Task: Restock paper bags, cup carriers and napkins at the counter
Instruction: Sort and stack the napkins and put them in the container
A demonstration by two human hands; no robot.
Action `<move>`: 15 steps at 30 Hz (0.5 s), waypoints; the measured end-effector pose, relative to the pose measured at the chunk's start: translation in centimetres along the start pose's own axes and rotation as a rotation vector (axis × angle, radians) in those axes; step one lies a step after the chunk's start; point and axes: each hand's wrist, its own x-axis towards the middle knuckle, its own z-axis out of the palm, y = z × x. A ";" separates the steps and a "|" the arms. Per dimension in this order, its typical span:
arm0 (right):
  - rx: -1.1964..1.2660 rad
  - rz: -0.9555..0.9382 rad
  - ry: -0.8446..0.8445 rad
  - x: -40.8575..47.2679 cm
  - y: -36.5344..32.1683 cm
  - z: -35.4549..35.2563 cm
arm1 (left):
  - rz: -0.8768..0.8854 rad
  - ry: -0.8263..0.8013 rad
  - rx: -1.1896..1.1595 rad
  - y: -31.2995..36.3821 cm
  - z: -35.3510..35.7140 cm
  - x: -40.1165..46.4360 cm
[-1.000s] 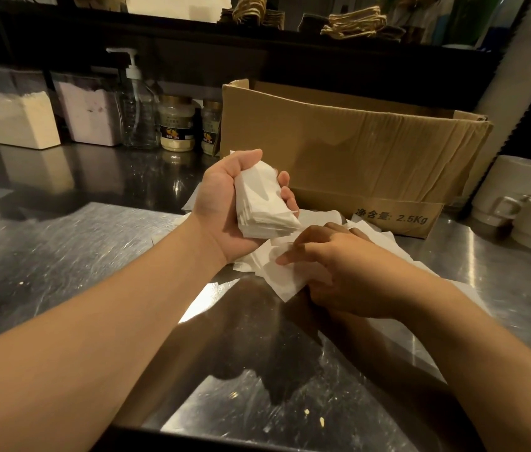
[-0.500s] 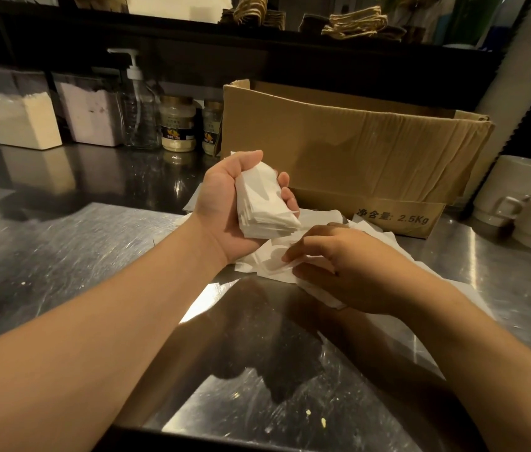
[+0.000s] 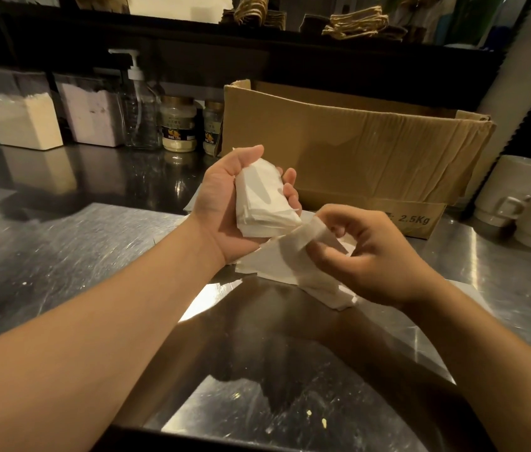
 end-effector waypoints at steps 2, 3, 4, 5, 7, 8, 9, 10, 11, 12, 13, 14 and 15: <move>0.206 0.058 -0.016 0.0 -0.3 -0.3 | -0.020 -0.014 0.000 0.1 -0.2 0.0; 0.308 0.087 -0.025 0.0 -0.3 -0.5 | -0.034 -0.015 0.009 0.1 -0.2 0.0; 0.401 0.114 -0.033 0.0 -0.3 -0.7 | -0.040 -0.012 0.028 0.2 -0.3 0.1; 0.467 0.129 -0.040 0.0 -0.3 -0.9 | -0.035 -0.008 0.052 0.2 -0.2 0.0; 0.511 0.141 -0.025 0.0 -0.3 -1.0 | -0.016 -0.007 0.094 0.2 -0.1 0.0; 0.519 0.145 -0.004 0.1 -0.3 -1.0 | -0.013 -0.006 0.117 0.2 0.0 0.0; 0.526 0.152 0.020 0.1 -0.3 -1.0 | -0.009 0.004 0.153 0.1 0.1 0.0; 0.540 0.165 0.042 0.1 -0.4 -1.1 | -0.003 0.015 0.197 0.0 0.1 0.0; 0.558 0.174 0.062 0.2 -0.5 -1.1 | 0.003 0.022 0.244 -0.1 0.1 0.0; 0.585 0.182 0.081 0.2 -0.6 -1.1 | 0.002 0.017 0.292 -0.2 0.1 0.1; 0.612 0.188 0.105 0.2 -0.7 -1.1 | 0.000 0.009 0.343 -0.3 0.2 0.0; 0.636 0.200 0.136 0.3 -0.8 -1.1 | 0.007 0.000 0.384 -0.4 0.2 -0.1; 0.649 0.217 0.166 0.3 -0.8 -1.2 | 0.020 -0.013 0.403 -0.6 0.2 -0.1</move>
